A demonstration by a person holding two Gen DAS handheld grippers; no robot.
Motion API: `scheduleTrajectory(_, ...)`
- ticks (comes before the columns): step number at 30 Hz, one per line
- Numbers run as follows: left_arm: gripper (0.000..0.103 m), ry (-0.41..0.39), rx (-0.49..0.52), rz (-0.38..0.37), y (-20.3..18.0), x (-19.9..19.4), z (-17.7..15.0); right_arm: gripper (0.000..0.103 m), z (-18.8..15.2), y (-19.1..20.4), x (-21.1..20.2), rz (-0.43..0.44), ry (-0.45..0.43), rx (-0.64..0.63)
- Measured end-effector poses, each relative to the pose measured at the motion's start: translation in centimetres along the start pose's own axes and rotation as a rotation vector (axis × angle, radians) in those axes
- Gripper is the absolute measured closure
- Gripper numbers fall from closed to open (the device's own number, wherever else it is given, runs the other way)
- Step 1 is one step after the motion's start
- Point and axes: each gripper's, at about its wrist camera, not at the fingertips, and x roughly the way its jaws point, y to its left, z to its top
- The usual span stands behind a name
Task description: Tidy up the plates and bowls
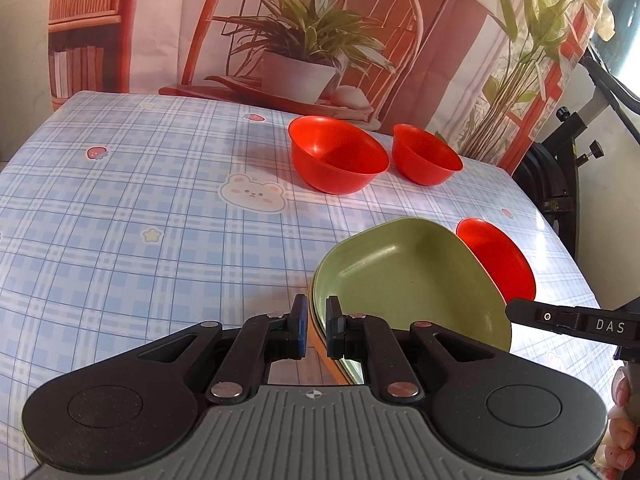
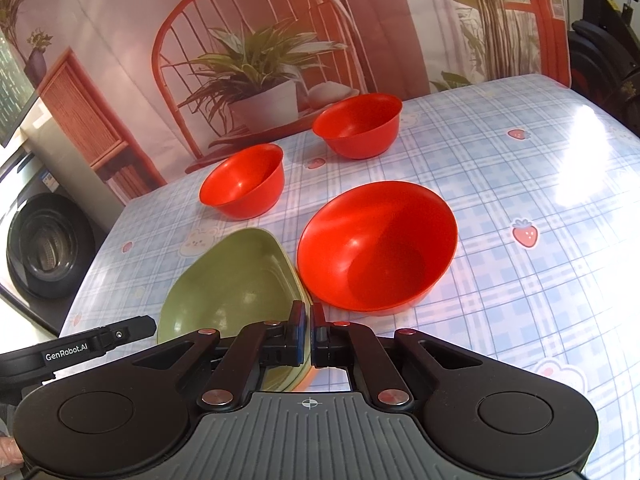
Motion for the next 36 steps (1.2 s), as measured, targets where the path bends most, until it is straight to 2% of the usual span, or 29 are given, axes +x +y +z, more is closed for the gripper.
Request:
scheduleTrajectory(16, 0.093, -0.005, 0.0, 0.003, 0.3, 0.0, 0.0, 0.1, -0.6, -0.7, 0.9, 0.014, 0.026, 0.044)
scheduleTrajectory(27, 0.093, -0.039, -0.019, 0.007, 0.8, -1.0, -0.4, 0.1, -0.8, -1.0, 1.1, 0.019, 0.032, 0.068)
scheduleTrajectory(30, 0.093, -0.055, -0.03, 0.004, 1.2, -1.7, 0.0, 0.098, -0.4, -0.5, 0.0, 0.026, -0.005, 0.045)
scheduleTrajectory(33, 0.093, -0.091, -0.032, -0.042, 1.8, -2.5, 1.9, 0.096, 0.9, -0.1, -1.6, 0.05, -0.077, 0.011)
scheduleTrajectory(36, 0.093, -0.161, 0.007, -0.043, 1.9, -3.9, 4.2, 0.086, 3.0, 0.6, -2.9, 0.06, -0.155, -0.07)
